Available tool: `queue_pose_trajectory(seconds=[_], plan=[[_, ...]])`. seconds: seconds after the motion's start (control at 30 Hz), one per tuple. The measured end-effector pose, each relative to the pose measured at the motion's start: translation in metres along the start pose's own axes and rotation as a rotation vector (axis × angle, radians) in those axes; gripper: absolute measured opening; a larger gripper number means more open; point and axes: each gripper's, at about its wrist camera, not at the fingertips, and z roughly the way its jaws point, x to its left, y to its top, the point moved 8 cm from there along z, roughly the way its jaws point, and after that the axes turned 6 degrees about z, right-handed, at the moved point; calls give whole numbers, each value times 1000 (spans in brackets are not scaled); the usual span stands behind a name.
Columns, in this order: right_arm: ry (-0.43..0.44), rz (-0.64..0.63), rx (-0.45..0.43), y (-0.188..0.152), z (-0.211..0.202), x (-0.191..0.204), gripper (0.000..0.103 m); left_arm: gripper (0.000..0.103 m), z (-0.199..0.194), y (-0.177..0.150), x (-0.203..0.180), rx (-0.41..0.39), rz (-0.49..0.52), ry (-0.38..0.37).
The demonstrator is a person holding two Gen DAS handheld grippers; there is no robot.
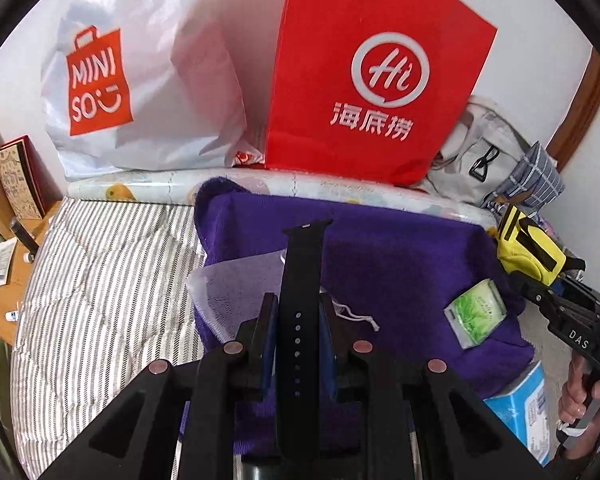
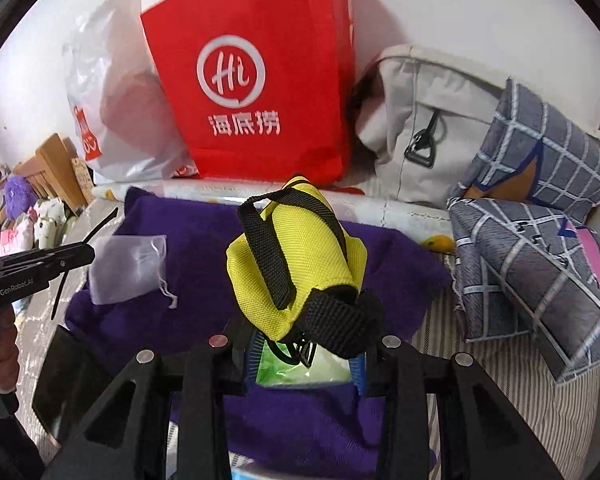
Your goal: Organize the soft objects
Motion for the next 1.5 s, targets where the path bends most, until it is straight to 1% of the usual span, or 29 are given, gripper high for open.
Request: queue_pose_trajectory(seconds=[0.1, 0.17, 0.23, 0.27, 0.37, 0.4, 0.43, 0.47, 0.5, 0.53, 0.6, 0.67, 0.7, 0.73, 0.77, 0.8, 0.83, 0.87, 0.97, 1.03, 1.17, 1.23, 1.33, 1.43, 1.47, 1.5], plan=[[-10, 1, 32, -3, 16, -3, 36, 19, 14, 0, 2, 35, -10, -1], [-15, 2, 48, -3, 25, -5, 36, 19, 21, -1, 2, 58, -14, -27], [-23, -3, 80, -4, 36, -5, 39, 19, 28, -2, 1, 77, -15, -35], [-21, -8, 95, -5, 41, -4, 39, 19, 30, -2, 1, 84, -12, -34], [-28, -14, 106, -3, 50, -3, 42, 19, 37, -2, 2, 100, -14, -27], [-26, -10, 109, -3, 53, -3, 48, 19, 39, -1, 3, 105, -16, -27], [-18, -4, 115, -3, 55, -3, 56, 19, 42, -1, 3, 113, -18, -25], [-8, 3, 120, -3, 57, -2, 61, 19, 45, -1, 4, 123, -24, -26], [-5, 12, 128, -3, 59, -2, 73, 19, 48, -1, 4, 126, -25, -32], [-5, 15, 132, -3, 59, -3, 77, 19, 50, -1, 3, 131, -23, -37], [-13, 7, 139, -4, 59, -3, 77, 19, 56, -1, 4, 150, -26, -32], [-24, -10, 148, -5, 59, -2, 82, 20, 58, -1, 2, 152, -30, -41], [-22, -22, 150, -5, 58, 0, 83, 22, 58, -1, 1, 155, -29, -41], [-17, -31, 145, -5, 56, 1, 84, 29, 58, -1, 0, 156, -27, -41], [-11, -40, 141, -5, 54, 3, 85, 43, 56, 0, -1, 150, -22, -43], [-9, -45, 138, -5, 52, 4, 85, 52, 55, 0, -2, 144, -18, -42], [-13, -45, 128, -5, 49, 4, 85, 65, 53, 1, -3, 133, -14, -35], [-15, -44, 118, -4, 45, 4, 85, 67, 49, 3, -3, 116, -9, -26], [-23, -20, 73, 1, 32, 1, 85, 67, 39, 5, -4, 95, -7, -30], [-9, 0, 68, 1, 25, 0, 85, 67, 31, 4, -2, 82, -12, -27], [-8, 8, 35, -3, 1, 3, 85, 67, 10, -1, 5, 50, -26, -13], [8, 5, 16, -8, -15, 10, 85, 67, -2, -6, 10, 29, -29, 1], [46, -3, 1, -23, -37, 25, 85, 66, -20, -16, 16, 12, -44, 1], [65, 11, -10, -46, -56, 39, 82, 66, -34, -28, 21, 5, -65, -13], [79, 6, -4, -56, -60, 45, 82, 66, -40, -33, 21, 0, -71, -19], [91, -4, 7, -65, -62, 51, 79, 66, -43, -37, 21, -3, -74, -20]])
